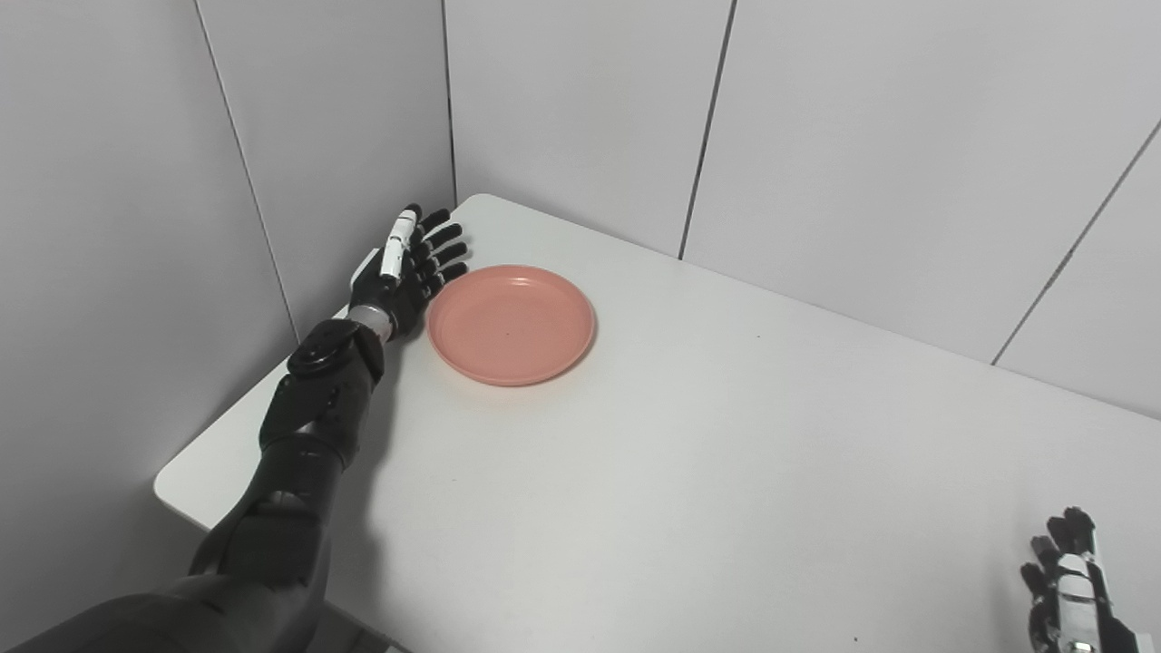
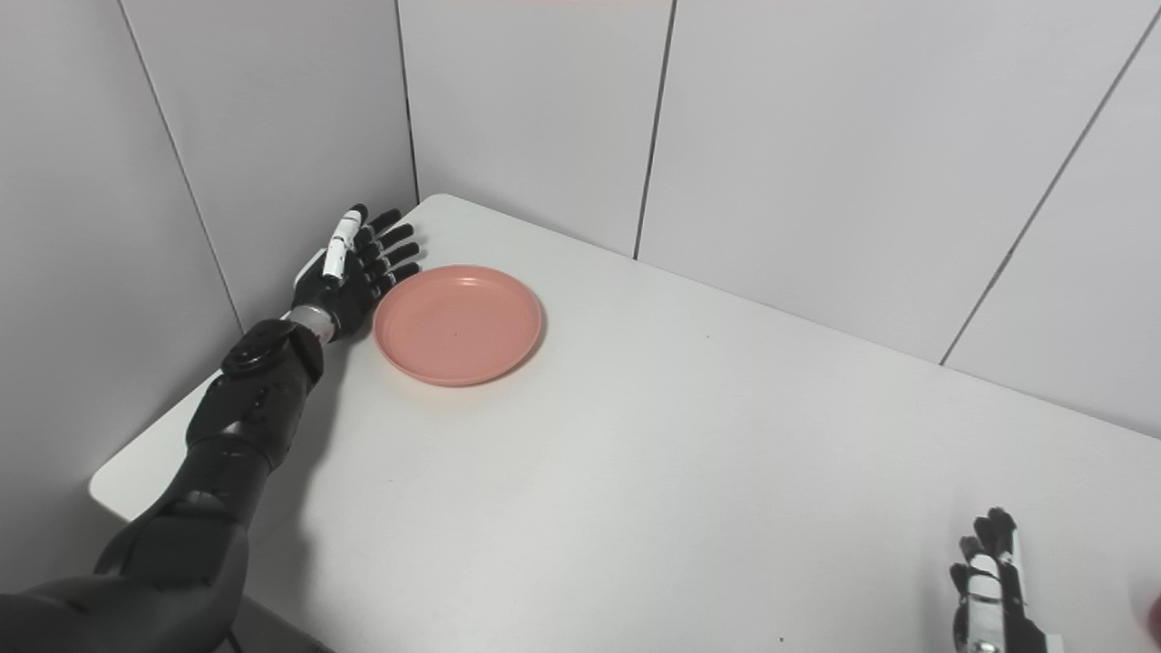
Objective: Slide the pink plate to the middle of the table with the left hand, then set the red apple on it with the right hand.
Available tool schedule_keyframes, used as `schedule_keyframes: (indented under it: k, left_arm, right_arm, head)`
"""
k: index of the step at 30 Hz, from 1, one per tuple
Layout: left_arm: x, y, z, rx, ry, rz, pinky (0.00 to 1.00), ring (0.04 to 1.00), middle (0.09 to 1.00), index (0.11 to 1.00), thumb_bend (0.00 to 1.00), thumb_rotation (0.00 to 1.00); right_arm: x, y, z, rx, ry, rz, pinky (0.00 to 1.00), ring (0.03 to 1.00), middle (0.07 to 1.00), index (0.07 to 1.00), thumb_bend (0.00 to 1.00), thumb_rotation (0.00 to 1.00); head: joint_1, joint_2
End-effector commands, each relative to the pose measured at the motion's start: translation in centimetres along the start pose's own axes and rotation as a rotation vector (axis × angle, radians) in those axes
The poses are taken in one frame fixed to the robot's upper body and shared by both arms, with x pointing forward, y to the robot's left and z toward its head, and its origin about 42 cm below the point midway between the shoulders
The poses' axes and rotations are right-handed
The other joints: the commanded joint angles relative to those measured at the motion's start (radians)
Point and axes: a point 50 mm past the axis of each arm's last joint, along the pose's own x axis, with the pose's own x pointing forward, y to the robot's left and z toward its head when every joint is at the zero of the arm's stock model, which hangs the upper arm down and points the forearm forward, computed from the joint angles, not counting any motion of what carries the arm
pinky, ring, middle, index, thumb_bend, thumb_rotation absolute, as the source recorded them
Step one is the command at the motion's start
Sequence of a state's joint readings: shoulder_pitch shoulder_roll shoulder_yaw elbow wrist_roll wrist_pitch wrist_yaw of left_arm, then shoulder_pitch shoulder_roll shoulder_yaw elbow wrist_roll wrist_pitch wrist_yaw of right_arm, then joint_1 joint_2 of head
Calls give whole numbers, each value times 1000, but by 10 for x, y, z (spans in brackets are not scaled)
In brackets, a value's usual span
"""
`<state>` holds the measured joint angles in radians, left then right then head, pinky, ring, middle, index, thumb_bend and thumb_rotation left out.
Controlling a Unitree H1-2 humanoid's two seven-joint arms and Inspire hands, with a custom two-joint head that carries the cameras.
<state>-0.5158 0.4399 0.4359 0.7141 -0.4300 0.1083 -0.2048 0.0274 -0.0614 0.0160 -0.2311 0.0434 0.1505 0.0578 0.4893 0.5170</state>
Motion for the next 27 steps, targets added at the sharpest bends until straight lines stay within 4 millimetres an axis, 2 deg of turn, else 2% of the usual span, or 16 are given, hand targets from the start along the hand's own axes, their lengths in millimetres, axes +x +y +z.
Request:
schedule_keyframes:
  k: [1, 10, 27]
  left_arm:
    - [5, -8, 14, -6, -35, -26, 855, 869, 877, 852, 312, 1000]
    - [1, -15, 6, -3, -16, -39, 857, 867, 872, 855, 282, 1000]
    - [-5, -25, -6, -46, 15, -51, 870, 883, 892, 877, 293, 1000]
  right_arm:
    - [4, 1, 17, -4, -72, 2, 1000, 1000, 1000, 1000, 0, 1000]
    - [4, 2, 18, 6, -76, 0, 1000, 1000, 1000, 1000, 0, 1000]
    - [4, 2, 20, 15, -78, 4, 1000, 1000, 1000, 1000, 0, 1000]
  head:
    - [-1, 2]
    - [-3, 7]
    - [-9, 16]
